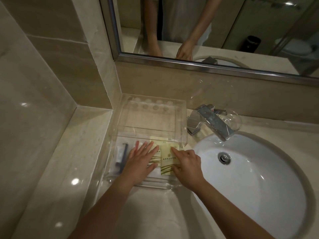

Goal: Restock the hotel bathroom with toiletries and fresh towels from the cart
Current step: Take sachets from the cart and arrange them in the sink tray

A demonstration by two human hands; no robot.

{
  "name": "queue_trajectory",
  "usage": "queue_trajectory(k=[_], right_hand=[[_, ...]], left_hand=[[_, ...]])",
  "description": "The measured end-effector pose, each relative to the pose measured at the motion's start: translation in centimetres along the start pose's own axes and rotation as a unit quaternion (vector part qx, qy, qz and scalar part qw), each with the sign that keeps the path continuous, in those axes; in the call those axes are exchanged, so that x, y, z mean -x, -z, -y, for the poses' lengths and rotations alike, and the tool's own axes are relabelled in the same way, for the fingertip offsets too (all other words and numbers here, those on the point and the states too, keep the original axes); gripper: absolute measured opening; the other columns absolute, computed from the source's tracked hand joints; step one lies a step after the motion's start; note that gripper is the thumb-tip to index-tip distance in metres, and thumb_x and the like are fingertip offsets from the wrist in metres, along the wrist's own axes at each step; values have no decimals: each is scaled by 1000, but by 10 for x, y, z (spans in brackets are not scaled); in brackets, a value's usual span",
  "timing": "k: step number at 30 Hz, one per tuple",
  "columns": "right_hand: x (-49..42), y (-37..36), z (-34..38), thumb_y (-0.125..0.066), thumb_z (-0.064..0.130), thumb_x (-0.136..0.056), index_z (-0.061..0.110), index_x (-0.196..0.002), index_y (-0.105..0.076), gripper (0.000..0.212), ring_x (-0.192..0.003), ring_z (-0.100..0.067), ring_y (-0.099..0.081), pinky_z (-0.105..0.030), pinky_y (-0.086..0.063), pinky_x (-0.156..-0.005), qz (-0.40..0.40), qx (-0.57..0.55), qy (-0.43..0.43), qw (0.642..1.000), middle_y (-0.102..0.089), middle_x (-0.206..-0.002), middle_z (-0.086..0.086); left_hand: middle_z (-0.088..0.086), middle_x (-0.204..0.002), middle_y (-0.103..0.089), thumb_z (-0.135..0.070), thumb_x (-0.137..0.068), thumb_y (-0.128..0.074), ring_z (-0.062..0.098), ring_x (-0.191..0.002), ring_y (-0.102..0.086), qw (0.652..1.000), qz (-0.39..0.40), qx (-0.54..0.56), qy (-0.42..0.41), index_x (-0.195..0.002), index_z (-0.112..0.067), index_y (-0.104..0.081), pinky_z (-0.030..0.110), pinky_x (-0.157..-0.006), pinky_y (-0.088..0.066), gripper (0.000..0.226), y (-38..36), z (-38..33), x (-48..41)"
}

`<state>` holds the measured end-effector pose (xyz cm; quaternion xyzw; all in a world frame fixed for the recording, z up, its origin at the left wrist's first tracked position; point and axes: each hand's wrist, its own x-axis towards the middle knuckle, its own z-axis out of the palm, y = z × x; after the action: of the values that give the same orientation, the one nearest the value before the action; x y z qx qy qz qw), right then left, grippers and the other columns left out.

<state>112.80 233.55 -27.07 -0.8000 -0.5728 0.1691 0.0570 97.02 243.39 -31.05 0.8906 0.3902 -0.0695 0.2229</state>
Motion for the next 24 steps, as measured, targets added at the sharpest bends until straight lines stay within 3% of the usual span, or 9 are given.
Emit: queue_trajectory(k=[3,6,10,18,24], right_hand=[[0,-10,0,-84,30,-57,22,-114,-65,61,-101,-32,-60,-43,-49,-81,-55,81,8,995,-63,-113,-9],[4,-17,5,-84,29,-51,26,-96,-69,48,-106,-32,-61,-43,-38,-88,-80,132,20,988,-63,-120,-10],[8,-18,6,-86,34,-43,26,-95,-70,54,-97,-25,-64,-36,-30,-88,-82,152,98,980,-69,-106,1],[-4,-22,1,-84,33,-48,22,-94,-70,49,-83,-21,-65,-34,-30,-80,-92,175,108,974,-70,-93,6],[-19,-30,-3,-82,25,-56,21,-89,-70,35,-78,-20,-66,-35,-32,-77,-132,205,98,965,-69,-86,5]], left_hand=[[-16,-155,10,-50,-95,-33,12,-139,23,1000,-8,-2,-5,-145,-42,3,35,-113,10,62,-2,1,0],[-18,-154,12,-51,-95,-33,10,-137,25,1000,-14,1,-3,-145,-44,3,34,-112,12,62,-4,2,0],[-16,-156,10,-53,-94,-32,14,-143,19,1000,-22,-1,-6,-145,-44,1,35,-113,10,61,-7,4,-2],[-17,-155,8,-53,-94,-31,7,-138,23,999,-33,12,-11,-145,-44,0,32,-112,12,60,-9,5,0],[-18,-155,7,-67,-72,-1,3,-135,25,999,-39,18,-15,-145,-45,-1,29,-110,14,76,-10,6,-1]])
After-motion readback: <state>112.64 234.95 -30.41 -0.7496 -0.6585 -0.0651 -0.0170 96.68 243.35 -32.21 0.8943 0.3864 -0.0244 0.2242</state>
